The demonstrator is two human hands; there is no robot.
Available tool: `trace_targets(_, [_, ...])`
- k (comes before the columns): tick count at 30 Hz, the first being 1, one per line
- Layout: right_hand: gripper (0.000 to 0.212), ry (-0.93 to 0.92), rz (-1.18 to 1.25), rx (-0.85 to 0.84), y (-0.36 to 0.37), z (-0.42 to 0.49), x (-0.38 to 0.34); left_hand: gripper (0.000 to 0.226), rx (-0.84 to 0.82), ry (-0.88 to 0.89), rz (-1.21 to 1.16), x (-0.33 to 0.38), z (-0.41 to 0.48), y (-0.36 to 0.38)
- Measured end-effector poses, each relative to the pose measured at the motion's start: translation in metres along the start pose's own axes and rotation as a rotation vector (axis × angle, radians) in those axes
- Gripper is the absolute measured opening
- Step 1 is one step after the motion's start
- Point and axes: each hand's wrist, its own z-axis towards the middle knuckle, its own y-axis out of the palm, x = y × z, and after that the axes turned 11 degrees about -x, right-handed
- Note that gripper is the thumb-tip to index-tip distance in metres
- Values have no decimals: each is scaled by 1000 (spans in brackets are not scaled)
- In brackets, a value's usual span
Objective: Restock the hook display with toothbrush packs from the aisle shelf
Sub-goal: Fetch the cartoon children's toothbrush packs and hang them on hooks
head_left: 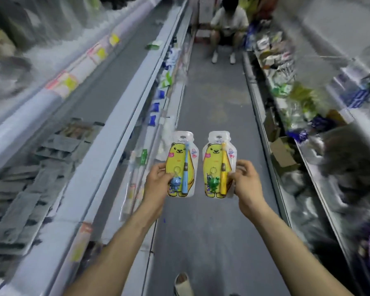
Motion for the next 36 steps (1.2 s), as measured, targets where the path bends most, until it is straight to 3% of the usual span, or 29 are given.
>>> trace_targets(10, [32, -1, 64, 138, -39, 196, -51, 21, -168, -35, 55, 57, 242, 94])
trace_targets(26, [36, -69, 80, 114, -63, 574, -190, 21, -143, -11, 61, 183, 600, 181])
trace_targets(36, [37, -123, 148, 356, -45, 797, -294, 23, -361, 39, 134, 293, 864, 241])
